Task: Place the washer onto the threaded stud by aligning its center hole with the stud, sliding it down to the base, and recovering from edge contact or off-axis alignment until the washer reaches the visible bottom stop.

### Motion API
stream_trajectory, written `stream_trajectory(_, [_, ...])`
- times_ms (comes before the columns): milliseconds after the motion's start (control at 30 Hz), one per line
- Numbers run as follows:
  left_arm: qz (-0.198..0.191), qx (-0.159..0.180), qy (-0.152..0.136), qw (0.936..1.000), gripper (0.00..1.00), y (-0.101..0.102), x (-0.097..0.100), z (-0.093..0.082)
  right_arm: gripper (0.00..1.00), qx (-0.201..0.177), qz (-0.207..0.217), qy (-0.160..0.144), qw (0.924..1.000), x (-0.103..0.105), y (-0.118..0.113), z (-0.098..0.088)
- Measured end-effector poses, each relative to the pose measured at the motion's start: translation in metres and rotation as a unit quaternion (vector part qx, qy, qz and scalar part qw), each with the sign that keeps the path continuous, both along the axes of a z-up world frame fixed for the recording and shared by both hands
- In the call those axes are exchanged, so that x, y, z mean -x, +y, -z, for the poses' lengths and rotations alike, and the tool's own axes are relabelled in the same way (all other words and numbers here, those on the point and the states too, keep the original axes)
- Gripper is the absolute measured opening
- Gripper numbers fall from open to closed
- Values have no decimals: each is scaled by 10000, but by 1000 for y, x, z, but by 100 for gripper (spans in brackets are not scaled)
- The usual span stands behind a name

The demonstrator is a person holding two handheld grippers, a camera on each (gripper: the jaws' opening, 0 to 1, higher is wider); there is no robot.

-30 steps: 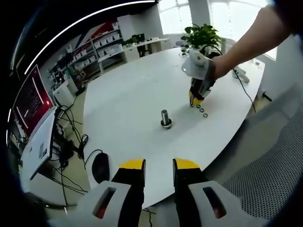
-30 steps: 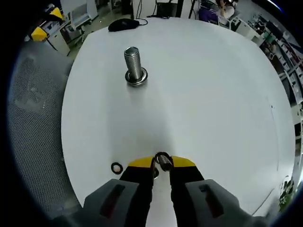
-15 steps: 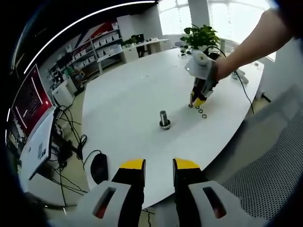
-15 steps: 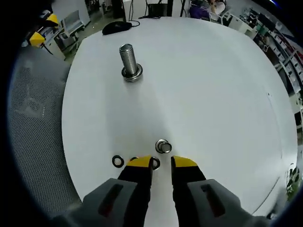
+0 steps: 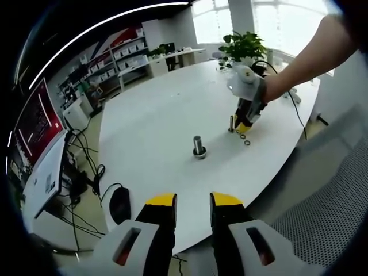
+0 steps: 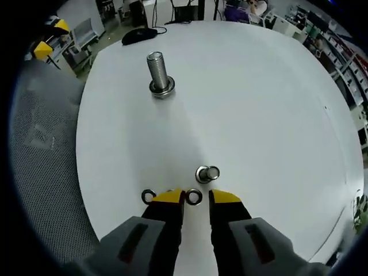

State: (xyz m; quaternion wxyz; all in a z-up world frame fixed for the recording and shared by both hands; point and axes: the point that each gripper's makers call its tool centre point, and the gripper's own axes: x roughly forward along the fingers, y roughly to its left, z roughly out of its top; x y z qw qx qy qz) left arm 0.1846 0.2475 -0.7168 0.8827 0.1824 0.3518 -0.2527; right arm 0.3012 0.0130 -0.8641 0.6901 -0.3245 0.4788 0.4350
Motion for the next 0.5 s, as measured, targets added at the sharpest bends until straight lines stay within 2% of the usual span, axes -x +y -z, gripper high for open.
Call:
stream_trajectory(233, [-11,9,12,10000,21,0,0,0,20,11,176,53,9998,-1,-8,3])
stream_trajectory(500, [4,-7,11,10000,21,0,0,0,19,-10,143,50,9999,1,-14,3])
